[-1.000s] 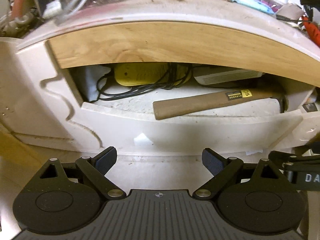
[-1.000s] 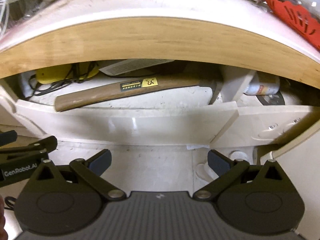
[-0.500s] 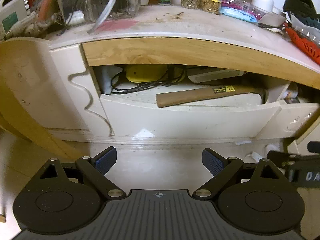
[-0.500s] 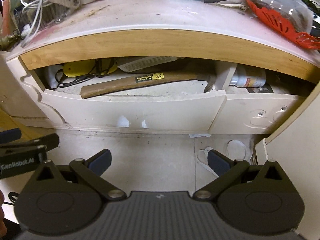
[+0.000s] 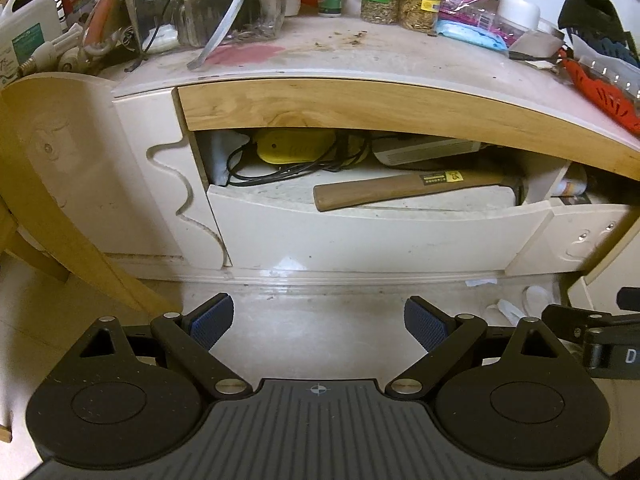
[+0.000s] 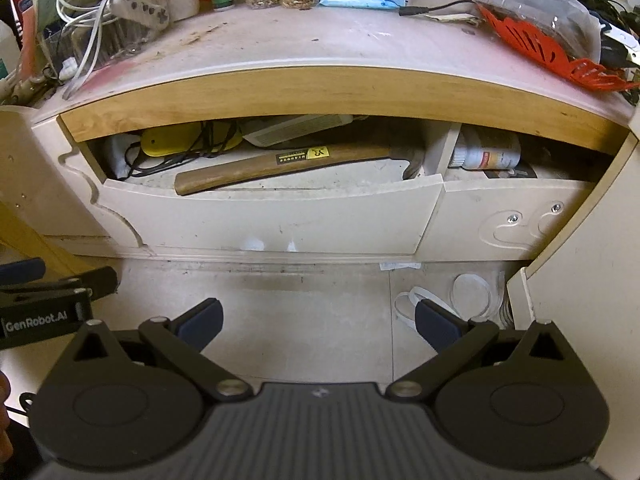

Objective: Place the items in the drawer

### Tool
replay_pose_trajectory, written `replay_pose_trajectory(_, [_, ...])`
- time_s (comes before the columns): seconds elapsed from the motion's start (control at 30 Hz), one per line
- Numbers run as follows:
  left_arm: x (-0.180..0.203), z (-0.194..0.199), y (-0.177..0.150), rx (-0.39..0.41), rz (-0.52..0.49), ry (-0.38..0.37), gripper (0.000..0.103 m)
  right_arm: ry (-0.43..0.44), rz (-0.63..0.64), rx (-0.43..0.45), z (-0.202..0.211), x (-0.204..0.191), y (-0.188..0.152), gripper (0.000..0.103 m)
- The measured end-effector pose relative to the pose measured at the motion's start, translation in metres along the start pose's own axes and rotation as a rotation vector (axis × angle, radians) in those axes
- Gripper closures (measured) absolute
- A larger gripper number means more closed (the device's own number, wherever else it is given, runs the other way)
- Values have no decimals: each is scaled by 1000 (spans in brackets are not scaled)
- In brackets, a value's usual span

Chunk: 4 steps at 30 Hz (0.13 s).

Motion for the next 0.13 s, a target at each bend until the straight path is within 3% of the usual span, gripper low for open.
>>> replay_pose_trajectory(0.13, [3, 3, 1, 21, -4, -17, 8, 8, -11, -9, 1, 0, -2, 0])
Point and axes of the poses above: each gripper's, at about its wrist camera, not at the fingertips, and z roughly against the way its jaws point, x to its right, y to its top, the point moved 9 cm from there along -z, roughly the way its jaws point, and after that the axes turned 1 degree about -z, right-handed, at the moved point
